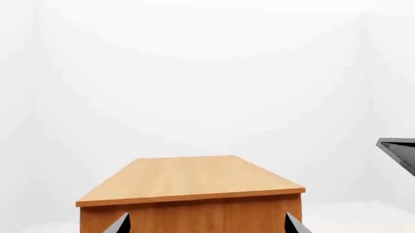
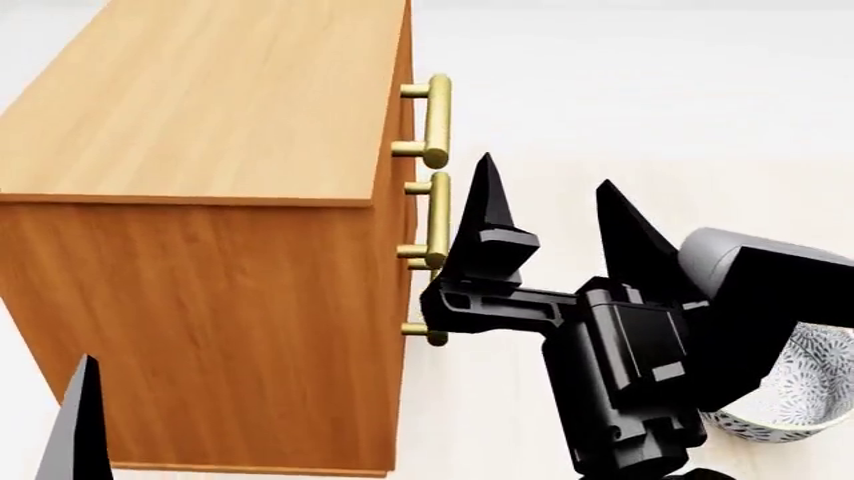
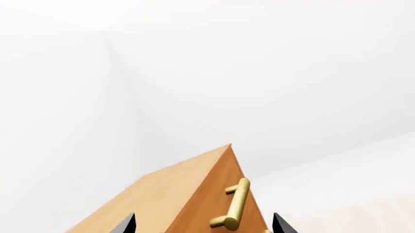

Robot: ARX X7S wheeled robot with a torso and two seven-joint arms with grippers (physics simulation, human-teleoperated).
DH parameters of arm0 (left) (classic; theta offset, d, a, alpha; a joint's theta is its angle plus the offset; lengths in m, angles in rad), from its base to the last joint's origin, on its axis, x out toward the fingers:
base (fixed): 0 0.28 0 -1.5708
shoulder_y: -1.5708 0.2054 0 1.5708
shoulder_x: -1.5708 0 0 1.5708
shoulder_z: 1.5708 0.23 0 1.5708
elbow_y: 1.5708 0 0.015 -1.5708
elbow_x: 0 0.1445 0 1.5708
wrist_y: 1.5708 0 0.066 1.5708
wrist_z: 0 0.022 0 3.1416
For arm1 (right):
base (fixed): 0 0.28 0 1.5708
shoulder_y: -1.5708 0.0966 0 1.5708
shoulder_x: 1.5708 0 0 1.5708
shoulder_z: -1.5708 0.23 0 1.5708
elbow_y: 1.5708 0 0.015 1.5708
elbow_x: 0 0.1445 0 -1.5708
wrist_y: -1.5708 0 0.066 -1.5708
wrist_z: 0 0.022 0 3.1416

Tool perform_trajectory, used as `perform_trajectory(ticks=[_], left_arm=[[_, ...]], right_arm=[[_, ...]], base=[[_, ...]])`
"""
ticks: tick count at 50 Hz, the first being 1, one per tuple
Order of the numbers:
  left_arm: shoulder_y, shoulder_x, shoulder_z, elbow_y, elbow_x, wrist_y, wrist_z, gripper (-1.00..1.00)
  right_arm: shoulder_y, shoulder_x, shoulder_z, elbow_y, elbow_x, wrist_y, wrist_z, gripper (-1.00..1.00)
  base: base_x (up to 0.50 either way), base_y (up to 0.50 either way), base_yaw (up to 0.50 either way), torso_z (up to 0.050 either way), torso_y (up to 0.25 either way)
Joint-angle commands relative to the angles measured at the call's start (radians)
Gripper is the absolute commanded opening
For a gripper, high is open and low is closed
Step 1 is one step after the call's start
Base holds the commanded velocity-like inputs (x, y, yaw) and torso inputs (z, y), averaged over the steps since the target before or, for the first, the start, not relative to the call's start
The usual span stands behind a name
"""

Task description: Open the top drawer of the cabinet.

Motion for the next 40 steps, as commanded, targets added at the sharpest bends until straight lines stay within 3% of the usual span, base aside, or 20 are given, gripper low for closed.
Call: perform_trajectory(ticks=[1,16,25,40], left_arm=[[0.015,-0.013,0.008,0.002,0.002,0.021,-0.01,1.0],[0.054,-0.047,0.037,0.036,0.012,0.058,-0.043,1.0],[0.059,-0.097,0.069,0.027,-0.004,0.098,-0.094,1.0],[0.094,-0.121,0.097,0.03,0.014,0.151,-0.113,1.0]], right_arm=[[0.001,0.006,-0.01,0.02,0.012,-0.016,0.016,1.0],[0.079,-0.01,0.053,0.106,0.134,0.011,0.083,1.0],[0.102,-0.014,0.019,0.16,0.129,-0.003,0.084,1.0],[0.175,-0.074,0.062,0.414,0.248,-0.054,0.061,1.0]], base=[[0.11,0.0,0.0,0.0,0.0],[0.0,0.0,0.0,0.0,0.0],[0.12,0.0,0.0,0.0,0.0],[0.09,0.0,0.0,0.0,0.001]])
